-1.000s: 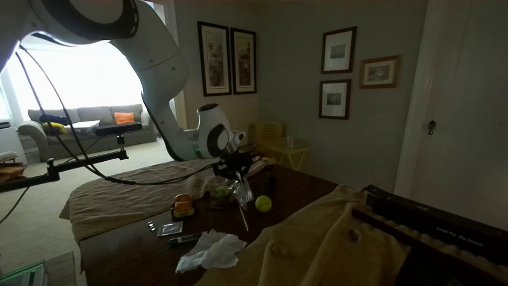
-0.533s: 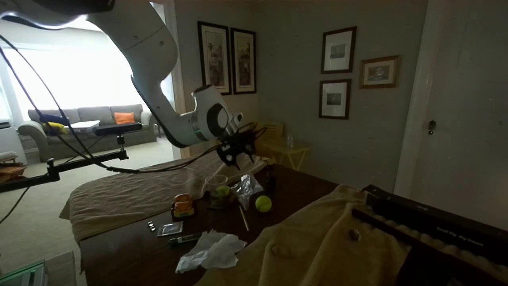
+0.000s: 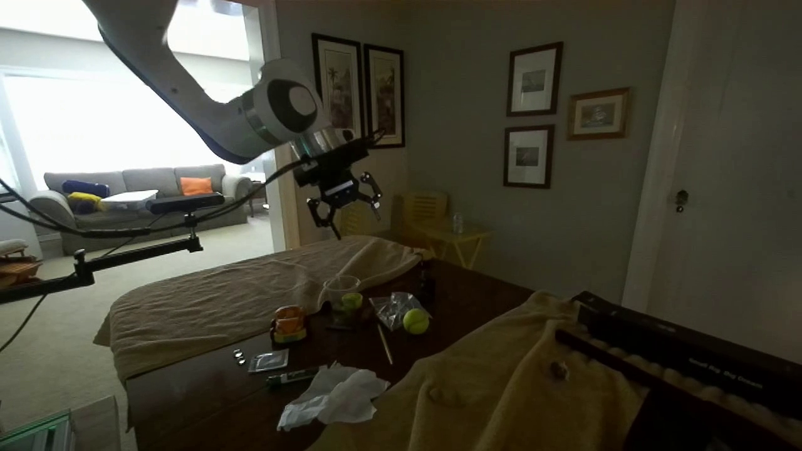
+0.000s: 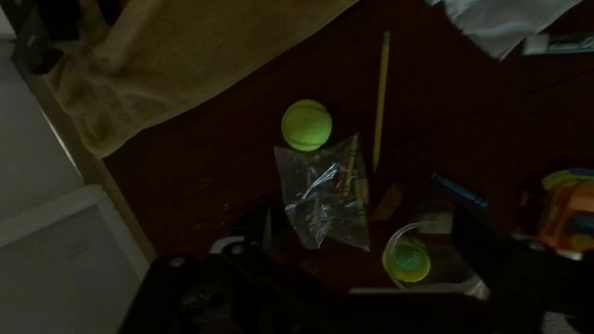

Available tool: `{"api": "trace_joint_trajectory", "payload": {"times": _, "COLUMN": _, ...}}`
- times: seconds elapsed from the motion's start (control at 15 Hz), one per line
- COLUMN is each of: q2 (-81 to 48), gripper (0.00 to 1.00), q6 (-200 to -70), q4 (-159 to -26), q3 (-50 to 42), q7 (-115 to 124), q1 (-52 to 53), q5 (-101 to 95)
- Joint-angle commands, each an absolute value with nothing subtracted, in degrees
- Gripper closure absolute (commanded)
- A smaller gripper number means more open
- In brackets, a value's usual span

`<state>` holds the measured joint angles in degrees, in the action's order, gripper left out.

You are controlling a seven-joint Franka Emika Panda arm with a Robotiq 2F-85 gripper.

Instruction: Move the clear plastic to the left.

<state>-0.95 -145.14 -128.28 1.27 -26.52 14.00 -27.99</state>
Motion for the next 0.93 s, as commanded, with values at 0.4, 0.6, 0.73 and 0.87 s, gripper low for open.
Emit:
{"api": "trace_joint_trajectory", "payload": {"times": 0.4, "q2": 6.56, "gripper": 0.00, "q6": -132.69, "q4": -131.75, "q3": 5.57, "q7": -28.87, "q1": 12.23, "q5": -10.44}}
{"api": "trace_joint_trajectory", "payload": {"times": 0.6, "q2": 7.47, "gripper": 0.00, "q6": -135.12, "q4": -133.88, "q3": 5.85, "q7": -29.79, "q1": 11.69, "q5": -10.20}}
{"api": "trace_joint_trajectory", "payload": {"times": 0.73, "q2": 7.46, "gripper": 0.00, "q6": -135.12, "q4": -133.88, "q3": 5.80, "q7": -29.73, "q1": 11.63, "q5": -9.11}}
{"api": "trace_joint_trajectory", "payload": {"times": 0.87, "q2": 7.46, "gripper": 0.00, "q6": -135.12, "q4": -133.88, "q3": 5.80, "q7": -29.66, "q1": 11.62, "q5": -8.99}}
